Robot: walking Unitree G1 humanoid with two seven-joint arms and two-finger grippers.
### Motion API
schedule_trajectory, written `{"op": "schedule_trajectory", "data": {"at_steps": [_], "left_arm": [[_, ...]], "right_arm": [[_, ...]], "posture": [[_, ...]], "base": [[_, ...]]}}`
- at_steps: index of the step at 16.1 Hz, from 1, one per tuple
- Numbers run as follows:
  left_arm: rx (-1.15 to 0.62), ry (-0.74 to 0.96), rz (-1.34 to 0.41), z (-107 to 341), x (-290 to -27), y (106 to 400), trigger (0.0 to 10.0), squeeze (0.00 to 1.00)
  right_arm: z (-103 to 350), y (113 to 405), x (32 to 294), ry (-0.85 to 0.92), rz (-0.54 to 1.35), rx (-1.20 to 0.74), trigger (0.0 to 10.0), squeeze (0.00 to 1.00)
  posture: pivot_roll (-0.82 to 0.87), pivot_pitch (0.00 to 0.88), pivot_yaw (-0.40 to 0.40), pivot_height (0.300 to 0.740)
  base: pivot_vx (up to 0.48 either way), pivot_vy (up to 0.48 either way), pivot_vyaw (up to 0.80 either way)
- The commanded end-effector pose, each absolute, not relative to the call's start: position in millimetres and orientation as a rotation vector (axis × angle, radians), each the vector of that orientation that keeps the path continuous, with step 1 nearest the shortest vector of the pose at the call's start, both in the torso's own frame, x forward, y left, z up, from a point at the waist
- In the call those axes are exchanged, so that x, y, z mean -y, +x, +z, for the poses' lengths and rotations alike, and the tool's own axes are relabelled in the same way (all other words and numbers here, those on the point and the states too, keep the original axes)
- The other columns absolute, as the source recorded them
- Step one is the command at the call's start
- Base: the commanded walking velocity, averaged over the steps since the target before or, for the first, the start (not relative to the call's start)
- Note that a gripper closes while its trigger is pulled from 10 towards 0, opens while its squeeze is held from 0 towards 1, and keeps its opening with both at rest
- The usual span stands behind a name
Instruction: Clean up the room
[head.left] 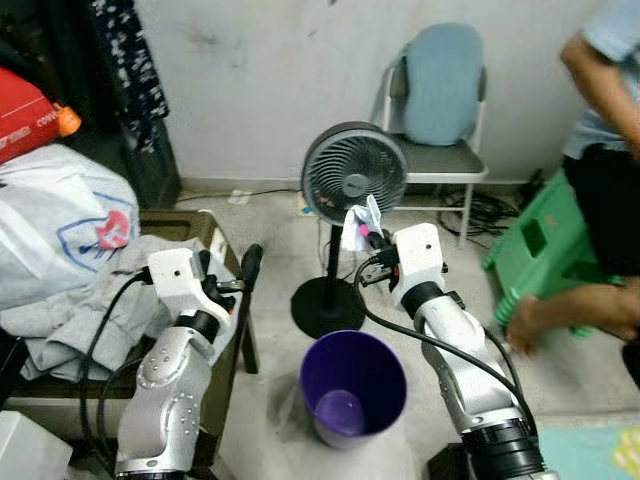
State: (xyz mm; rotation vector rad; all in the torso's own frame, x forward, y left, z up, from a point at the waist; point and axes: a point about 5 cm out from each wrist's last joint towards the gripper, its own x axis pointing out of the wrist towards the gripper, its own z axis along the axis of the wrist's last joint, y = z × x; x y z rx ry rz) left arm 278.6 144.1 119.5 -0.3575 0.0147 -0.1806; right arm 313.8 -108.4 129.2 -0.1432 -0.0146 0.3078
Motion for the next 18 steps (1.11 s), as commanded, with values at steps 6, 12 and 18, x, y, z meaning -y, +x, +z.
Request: {"op": "schedule_trajectory", "data": {"at_steps": [6, 12, 18], "left_arm": [[-0.001, -0.348, -0.218, 123.3, -139.1, 278.3, 10.0, 0.00], [-0.006, -0.348, -0.207, 122.7, -139.6, 277.9, 10.0, 0.00], [0.019, -0.362, -0.232, 125.6, -138.5, 277.2, 10.0, 0.00]], "right_arm": [[129.9, 316.0, 112.0, -0.147, 0.296, 0.014, 10.0, 0.00], [128.1, 315.2, 112.4, -0.146, 0.294, 0.008, 10.0, 0.00], [127.7, 316.0, 112.6, -0.149, 0.290, 0.009, 10.0, 0.00]], "posture": [[-0.19, 0.000, 0.004, 0.740], [-0.19, 0.000, 0.004, 0.740], [-0.19, 0.000, 0.008, 0.740]], "base": [[0.000, -0.241, 0.00], [0.000, -0.251, 0.00], [0.000, 0.000, 0.00]]}}
